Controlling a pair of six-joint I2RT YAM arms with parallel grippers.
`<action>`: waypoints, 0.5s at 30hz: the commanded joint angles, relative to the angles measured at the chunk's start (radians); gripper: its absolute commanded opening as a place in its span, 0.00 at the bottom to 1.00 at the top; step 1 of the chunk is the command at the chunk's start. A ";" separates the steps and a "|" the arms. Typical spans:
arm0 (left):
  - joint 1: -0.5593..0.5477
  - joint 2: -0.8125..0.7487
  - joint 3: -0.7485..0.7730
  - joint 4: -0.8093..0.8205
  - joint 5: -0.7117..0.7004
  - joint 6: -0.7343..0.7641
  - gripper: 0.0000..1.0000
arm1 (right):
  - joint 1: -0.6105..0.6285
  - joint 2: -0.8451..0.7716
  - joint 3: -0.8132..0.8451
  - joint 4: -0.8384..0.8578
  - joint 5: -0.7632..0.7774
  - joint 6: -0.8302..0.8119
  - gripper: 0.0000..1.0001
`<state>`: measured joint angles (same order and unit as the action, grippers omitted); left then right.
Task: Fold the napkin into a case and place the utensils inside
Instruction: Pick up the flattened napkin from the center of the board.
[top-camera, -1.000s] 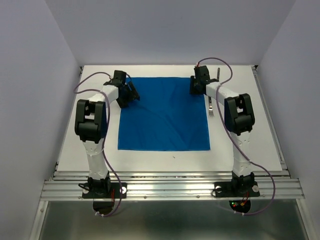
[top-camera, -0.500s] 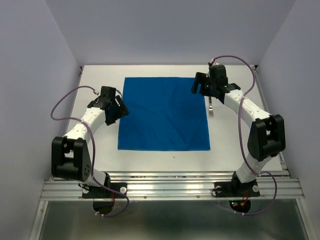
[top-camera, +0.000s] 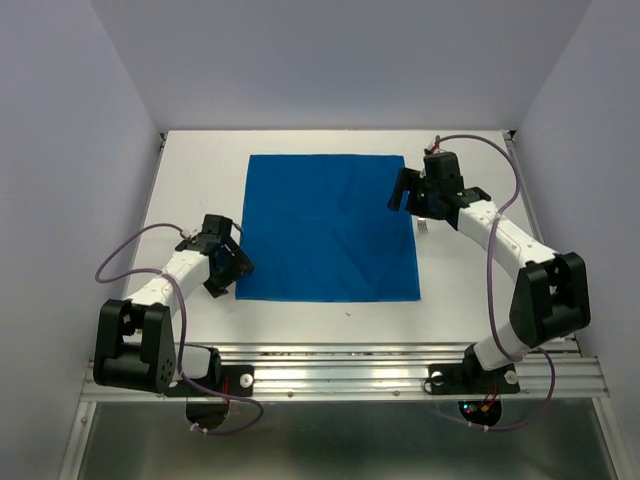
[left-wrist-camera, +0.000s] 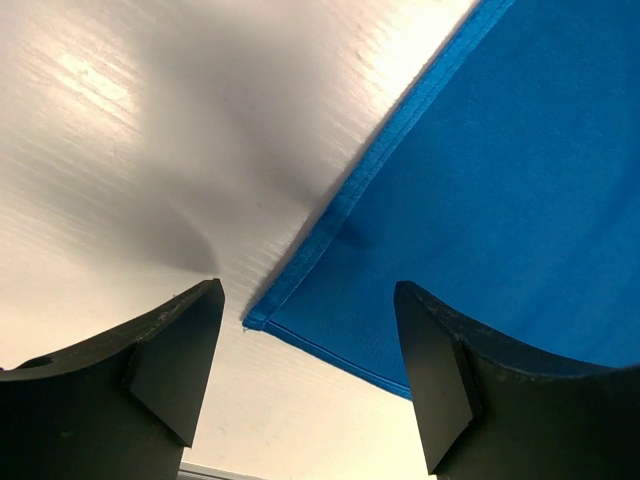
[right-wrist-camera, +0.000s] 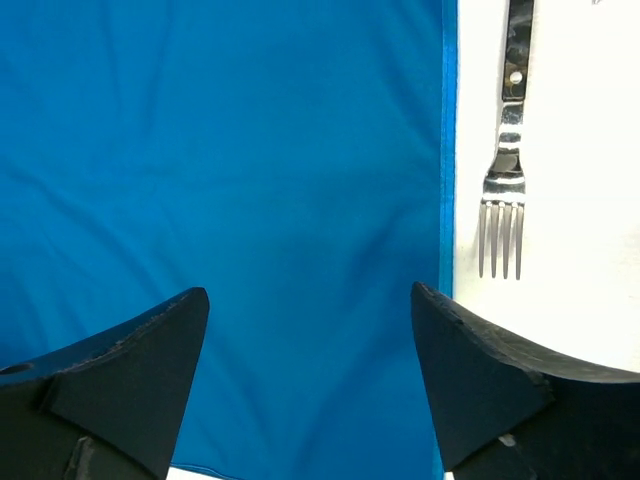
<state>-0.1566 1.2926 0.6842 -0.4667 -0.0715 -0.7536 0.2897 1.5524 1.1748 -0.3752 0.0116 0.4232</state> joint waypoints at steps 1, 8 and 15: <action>-0.017 0.007 -0.021 -0.012 -0.045 -0.055 0.80 | 0.008 -0.064 -0.049 0.004 0.010 0.014 0.85; -0.023 0.036 -0.038 0.006 -0.039 -0.078 0.79 | 0.008 -0.106 -0.106 0.015 0.025 0.025 0.75; -0.034 0.054 -0.084 0.063 0.004 -0.092 0.72 | 0.008 -0.137 -0.138 0.001 0.034 0.035 0.72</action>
<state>-0.1814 1.3262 0.6556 -0.4377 -0.0929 -0.8162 0.2897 1.4715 1.0473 -0.3763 0.0238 0.4427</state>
